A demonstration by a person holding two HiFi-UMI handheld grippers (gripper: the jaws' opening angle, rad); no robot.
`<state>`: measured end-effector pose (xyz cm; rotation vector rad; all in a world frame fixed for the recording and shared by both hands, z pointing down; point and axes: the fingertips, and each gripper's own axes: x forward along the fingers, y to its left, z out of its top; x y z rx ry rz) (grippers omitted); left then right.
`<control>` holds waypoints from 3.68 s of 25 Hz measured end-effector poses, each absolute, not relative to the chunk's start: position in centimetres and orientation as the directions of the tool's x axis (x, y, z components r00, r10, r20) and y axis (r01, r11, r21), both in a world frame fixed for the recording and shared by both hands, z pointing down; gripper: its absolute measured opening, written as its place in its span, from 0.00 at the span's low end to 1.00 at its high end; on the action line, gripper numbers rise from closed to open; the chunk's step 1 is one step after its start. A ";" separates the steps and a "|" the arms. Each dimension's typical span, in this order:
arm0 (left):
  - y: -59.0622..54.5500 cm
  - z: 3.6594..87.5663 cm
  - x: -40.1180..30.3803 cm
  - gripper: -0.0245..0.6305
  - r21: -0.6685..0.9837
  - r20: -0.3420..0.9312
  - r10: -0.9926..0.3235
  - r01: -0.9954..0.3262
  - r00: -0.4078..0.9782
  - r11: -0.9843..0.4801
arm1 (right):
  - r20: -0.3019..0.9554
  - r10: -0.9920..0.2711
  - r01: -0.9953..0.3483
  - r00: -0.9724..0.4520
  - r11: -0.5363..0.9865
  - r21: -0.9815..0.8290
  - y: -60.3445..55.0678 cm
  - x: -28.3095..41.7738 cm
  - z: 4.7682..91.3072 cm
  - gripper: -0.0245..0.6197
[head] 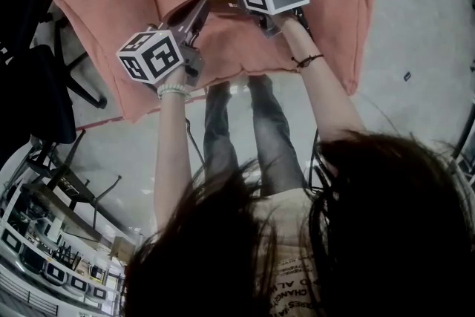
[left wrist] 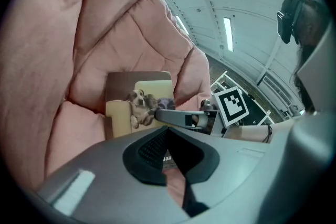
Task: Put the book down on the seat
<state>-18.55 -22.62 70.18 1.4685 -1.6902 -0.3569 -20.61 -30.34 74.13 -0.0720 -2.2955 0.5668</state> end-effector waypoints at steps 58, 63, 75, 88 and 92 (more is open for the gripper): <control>-22.8 49.2 -13.5 0.03 0.610 0.293 -0.955 -0.760 -0.045 0.223 | 0.489 0.107 -0.142 -0.866 0.885 -0.444 -29.0 -13.9 53.0 0.20; -22.8 46.0 -12.5 0.03 0.575 0.253 -0.966 -0.795 -0.055 0.196 | 0.430 0.129 -0.083 -0.894 0.894 -0.440 -28.4 -13.5 49.3 0.17; -21.4 41.0 -9.6 0.03 0.503 0.209 -0.976 -0.849 -0.061 0.161 | 0.334 0.154 0.002 -0.930 0.911 -0.412 -27.2 -10.8 42.9 0.10; -20.5 37.2 -7.5 0.03 0.427 0.162 -0.985 -0.897 -0.051 0.116 | 0.261 0.165 0.057 -0.951 0.925 -0.376 -25.9 -8.5 38.7 0.05; -20.4 36.7 -7.1 0.03 0.413 0.153 -0.987 -0.903 -0.054 0.114 | 0.251 0.174 0.072 -0.952 0.927 -0.369 -25.6 -7.9 38.2 0.04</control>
